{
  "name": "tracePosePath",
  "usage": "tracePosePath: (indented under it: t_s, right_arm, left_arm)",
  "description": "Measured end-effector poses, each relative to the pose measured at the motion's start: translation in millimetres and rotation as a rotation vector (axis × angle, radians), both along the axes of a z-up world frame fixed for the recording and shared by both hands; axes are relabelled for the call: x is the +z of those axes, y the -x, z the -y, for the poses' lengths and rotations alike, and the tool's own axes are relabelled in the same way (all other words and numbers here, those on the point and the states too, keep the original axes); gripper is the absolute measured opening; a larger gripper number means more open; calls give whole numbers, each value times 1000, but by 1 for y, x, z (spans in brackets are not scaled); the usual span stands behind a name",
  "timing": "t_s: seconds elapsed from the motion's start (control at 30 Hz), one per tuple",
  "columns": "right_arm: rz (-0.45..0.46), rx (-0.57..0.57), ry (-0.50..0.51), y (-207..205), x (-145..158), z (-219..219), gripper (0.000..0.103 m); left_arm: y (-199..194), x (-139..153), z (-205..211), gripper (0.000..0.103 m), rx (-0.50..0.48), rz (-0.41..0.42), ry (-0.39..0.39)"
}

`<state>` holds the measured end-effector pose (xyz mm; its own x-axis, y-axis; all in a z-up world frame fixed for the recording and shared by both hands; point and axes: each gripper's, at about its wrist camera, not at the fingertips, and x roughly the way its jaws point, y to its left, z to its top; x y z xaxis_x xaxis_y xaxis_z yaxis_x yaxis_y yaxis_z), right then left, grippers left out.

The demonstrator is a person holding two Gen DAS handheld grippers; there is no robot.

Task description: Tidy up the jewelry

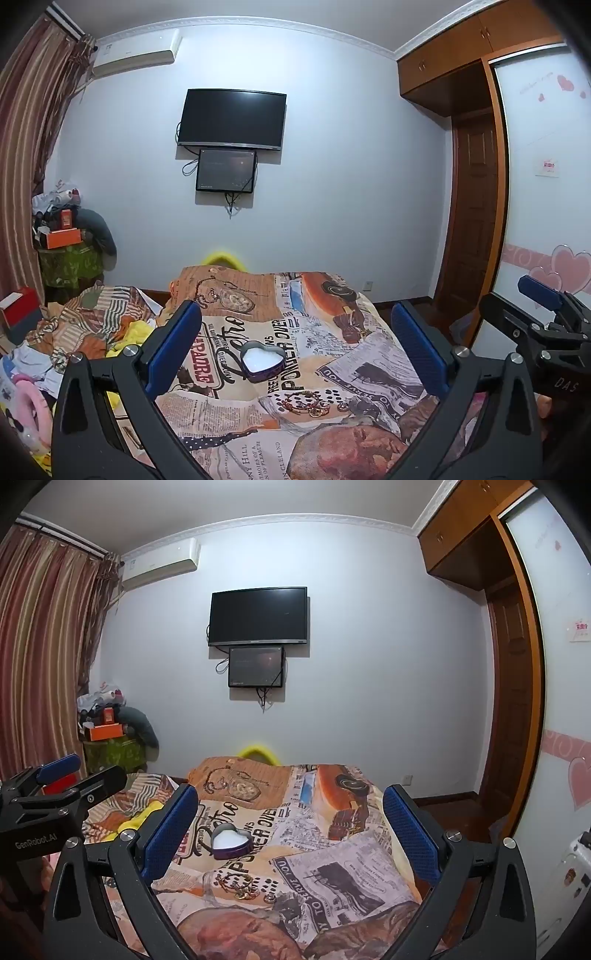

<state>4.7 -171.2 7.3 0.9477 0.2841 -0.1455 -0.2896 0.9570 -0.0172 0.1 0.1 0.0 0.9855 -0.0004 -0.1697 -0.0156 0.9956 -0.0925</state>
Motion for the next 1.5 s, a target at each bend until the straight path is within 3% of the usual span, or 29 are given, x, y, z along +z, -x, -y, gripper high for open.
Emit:
tracePosePath:
  t_s: [1.5]
  right_arm:
    - [-36, 12, 2, -7, -10, -6, 100]
  left_arm:
    - [-7, -8, 0, 103, 12, -32, -18]
